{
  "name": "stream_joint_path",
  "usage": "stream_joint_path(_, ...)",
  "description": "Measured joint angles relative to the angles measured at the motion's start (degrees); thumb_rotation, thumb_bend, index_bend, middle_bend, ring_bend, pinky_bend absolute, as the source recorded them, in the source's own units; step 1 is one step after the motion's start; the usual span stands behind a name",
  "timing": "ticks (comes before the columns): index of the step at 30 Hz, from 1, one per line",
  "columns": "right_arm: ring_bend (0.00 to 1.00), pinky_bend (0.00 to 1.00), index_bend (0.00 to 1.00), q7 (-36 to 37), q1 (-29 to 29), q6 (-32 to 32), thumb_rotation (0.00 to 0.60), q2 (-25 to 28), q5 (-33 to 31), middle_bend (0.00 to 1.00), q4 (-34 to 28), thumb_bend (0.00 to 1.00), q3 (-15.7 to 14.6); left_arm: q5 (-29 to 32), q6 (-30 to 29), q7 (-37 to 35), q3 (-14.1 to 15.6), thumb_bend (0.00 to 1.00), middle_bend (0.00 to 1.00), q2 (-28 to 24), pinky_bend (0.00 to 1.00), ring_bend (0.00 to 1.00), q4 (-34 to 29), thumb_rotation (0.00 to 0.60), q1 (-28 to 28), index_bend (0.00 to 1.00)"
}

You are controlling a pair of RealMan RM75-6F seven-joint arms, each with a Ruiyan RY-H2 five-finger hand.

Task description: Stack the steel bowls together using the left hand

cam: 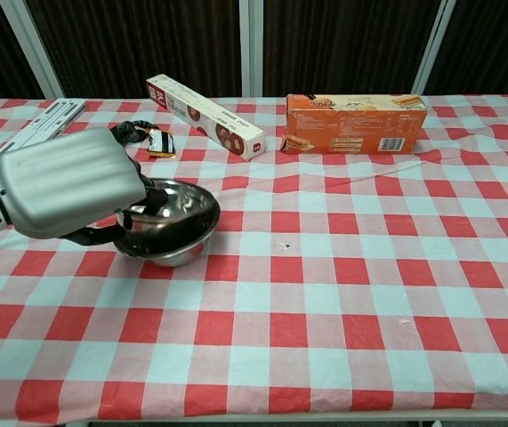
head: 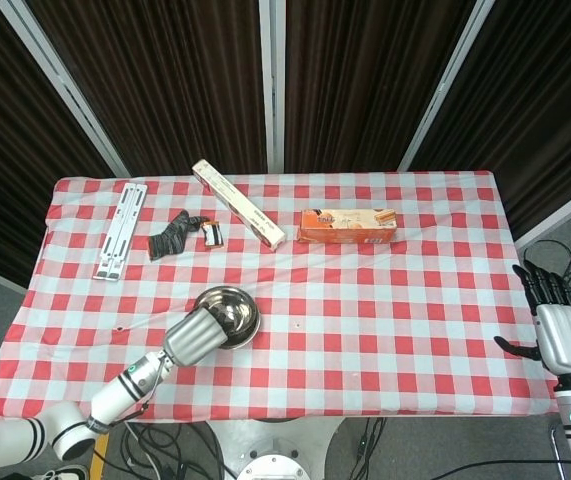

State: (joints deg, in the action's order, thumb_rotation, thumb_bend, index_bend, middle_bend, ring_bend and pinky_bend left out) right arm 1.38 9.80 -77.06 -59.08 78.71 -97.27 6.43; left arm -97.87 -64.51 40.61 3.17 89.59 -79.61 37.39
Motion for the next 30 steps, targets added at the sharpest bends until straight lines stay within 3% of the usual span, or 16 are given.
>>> stream_joint_path(10,0.0,0.0,0.0,0.14,-0.09,-0.24,0.6,0.27,0.04,0.0,-0.19,0.03,0.16,0.3,0.14,1.34,-0.34,0.25,0.64,-3.82,0.74,0.63,-4.8,0.6,-0.46,0.48)
stream_joint_path(17,0.0,0.0,0.0,-0.07,-0.09,-0.56,0.6,0.43,0.44,0.0,-0.74,0.03,0.22,6.3,0.07,6.83,-1.66,0.25,0.61,-12.15,0.7,0.6,-12.97,0.6,-2.81,0.48)
stream_joint_path(21,0.0,0.0,0.0,0.02,-0.18,-0.89,0.6,0.42,0.95,0.0,-0.99,0.03,0.13,9.38,-3.49,8.06,-2.94,0.22,0.56,-14.68,0.68,0.54,-14.55,0.6,-5.56,0.47)
stream_joint_path(24,0.0,0.0,0.0,0.29,-0.41,-1.41,0.6,0.31,1.84,0.0,-0.91,0.03,-0.16,11.41,-9.27,4.1,-4.31,0.18,0.46,-14.54,0.6,0.43,-14.34,0.6,-8.85,0.42)
stream_joint_path(28,0.0,0.0,0.0,-0.44,-1.09,-2.46,0.6,0.03,3.28,0.0,-0.73,0.03,-1.06,14.04,-15.47,-4.31,-5.48,0.13,0.29,-13.71,0.36,0.22,-13.61,0.6,-13.42,0.26)
stream_joint_path(30,0.0,0.0,0.0,-1.36,-1.43,-2.89,0.6,-0.13,3.71,0.0,-0.77,0.03,-1.49,16.09,-18.19,-9.96,-5.85,0.12,0.26,-13.41,0.3,0.2,-13.59,0.6,-16.46,0.24)
